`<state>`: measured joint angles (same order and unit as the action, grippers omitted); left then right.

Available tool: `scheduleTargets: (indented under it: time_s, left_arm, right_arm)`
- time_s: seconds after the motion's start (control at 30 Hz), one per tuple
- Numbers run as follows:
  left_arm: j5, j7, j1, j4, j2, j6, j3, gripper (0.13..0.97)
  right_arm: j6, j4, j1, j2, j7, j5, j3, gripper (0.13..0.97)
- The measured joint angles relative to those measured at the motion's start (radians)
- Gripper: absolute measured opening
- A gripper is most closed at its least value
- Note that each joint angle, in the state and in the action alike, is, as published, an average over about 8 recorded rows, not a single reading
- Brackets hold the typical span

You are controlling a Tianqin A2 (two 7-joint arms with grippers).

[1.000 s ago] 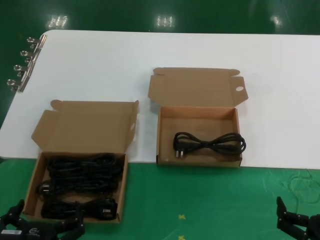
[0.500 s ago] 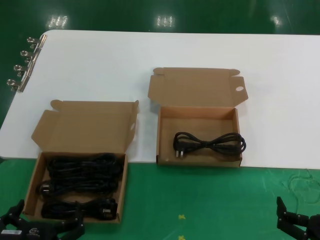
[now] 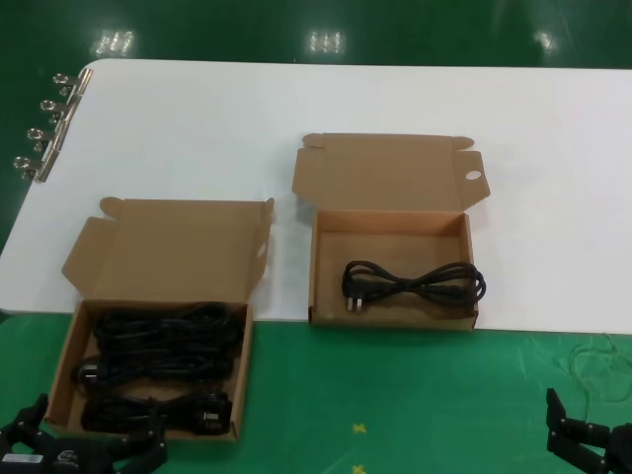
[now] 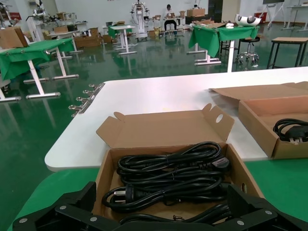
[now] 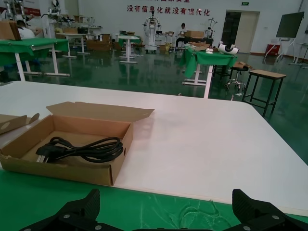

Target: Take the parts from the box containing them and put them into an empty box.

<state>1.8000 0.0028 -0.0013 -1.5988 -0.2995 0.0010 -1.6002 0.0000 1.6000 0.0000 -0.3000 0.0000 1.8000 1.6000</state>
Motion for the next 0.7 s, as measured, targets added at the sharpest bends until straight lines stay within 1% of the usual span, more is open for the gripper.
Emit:
scheduleTargets:
  time_s: [0.7]
  left_arm:
    - [0.0, 0.0, 0.0, 0.0, 0.0, 0.0, 0.0, 0.966]
  right_arm:
    - [0.0, 0.0, 0.0, 0.0, 0.0, 0.0, 0.0, 0.966]
